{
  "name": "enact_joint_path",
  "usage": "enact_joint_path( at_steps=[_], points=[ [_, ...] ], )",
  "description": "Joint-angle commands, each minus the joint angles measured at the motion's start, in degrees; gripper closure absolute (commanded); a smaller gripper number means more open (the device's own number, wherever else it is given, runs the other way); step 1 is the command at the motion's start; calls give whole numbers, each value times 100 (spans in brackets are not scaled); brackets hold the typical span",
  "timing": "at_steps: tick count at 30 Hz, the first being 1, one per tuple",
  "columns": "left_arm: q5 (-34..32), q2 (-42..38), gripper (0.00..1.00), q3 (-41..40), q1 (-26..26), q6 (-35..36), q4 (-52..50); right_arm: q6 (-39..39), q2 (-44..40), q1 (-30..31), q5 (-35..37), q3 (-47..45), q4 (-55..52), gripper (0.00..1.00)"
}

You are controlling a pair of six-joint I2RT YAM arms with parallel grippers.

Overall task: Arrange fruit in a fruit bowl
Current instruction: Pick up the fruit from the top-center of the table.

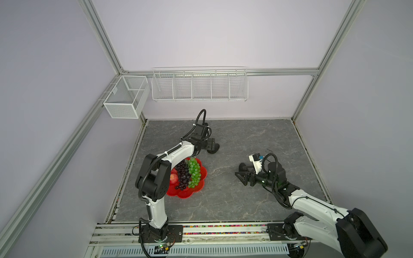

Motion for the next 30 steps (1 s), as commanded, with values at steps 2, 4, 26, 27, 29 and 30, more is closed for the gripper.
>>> enact_joint_path(
  at_steps=[2,4,26,27,29,30],
  points=[
    [515,482,15,623,4,874,-522,86,-30,-54,-132,-46,204,11],
    [843,616,14,723,42,1041,-563,94,-26,-55,-148,-39,220,11],
    [914,880,28,184,-59,1155,16,112,162,-60,-295,-1,362,11],
    [820,870,30,172,-63,1107,54,106,157,-57,-299,-2,352,11],
    [678,845,35,89,-68,1033,221,103,155,-62,-290,-2,335,11],
    [616,828,37,56,-72,999,301,100,155,-61,-277,-2,336,11]
  ],
)
